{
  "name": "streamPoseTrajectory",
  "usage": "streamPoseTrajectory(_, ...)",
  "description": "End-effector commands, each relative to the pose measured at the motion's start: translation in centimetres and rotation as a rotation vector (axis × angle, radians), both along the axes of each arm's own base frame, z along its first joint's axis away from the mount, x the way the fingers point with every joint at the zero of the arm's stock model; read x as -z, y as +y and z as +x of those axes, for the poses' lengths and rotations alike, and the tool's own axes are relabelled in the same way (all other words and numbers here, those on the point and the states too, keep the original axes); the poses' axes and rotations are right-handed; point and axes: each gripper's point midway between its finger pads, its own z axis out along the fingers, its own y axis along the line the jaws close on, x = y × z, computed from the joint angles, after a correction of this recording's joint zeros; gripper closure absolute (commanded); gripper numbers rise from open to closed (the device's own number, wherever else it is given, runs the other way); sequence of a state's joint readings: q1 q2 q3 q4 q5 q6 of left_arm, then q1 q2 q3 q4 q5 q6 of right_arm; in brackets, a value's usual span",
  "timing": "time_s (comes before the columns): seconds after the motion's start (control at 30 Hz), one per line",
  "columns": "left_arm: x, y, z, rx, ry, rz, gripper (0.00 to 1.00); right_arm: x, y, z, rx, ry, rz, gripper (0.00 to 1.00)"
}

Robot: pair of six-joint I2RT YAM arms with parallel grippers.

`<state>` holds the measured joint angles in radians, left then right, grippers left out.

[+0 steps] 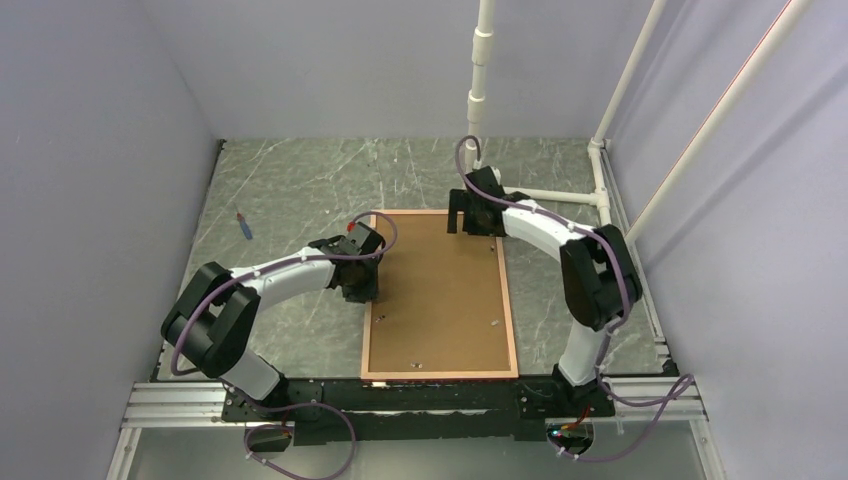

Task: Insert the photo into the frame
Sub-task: Install the photo frame at the center of the board.

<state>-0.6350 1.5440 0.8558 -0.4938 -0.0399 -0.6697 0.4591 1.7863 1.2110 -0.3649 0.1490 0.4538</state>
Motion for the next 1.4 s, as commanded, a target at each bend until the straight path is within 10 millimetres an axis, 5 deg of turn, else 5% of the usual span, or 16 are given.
streamPoseTrajectory(0.0,2.0,1.8,0.1,-0.01,0.004,0.113,0.67,-1.9,1.2,3.8,0.039,-0.094,-0.019,0.07)
streamPoseTrajectory(0.23,2.5,2.0,-0.1,-0.005,0.012,0.129,0.67,-0.7,1.8,6.5,0.068,-0.096,-0.091,0.09)
streamPoseTrajectory(0.53,2.9,2.0,-0.2,0.001,0.021,0.138,0.67,1.0,0.5,7.3,0.114,-0.111,-0.258,0.14)
streamPoseTrajectory(0.97,2.9,2.3,-0.2,-0.001,0.022,0.157,0.67,2.8,0.1,7.3,0.121,-0.084,-0.276,0.2)
streamPoseTrajectory(1.1,2.9,2.3,-0.2,0.001,0.022,0.165,0.68,3.1,-0.1,7.4,0.127,-0.074,-0.278,0.33)
streamPoseTrajectory(1.37,2.9,2.4,-0.3,-0.002,0.022,0.168,0.68,3.3,-0.9,6.7,0.136,-0.063,-0.294,0.44)
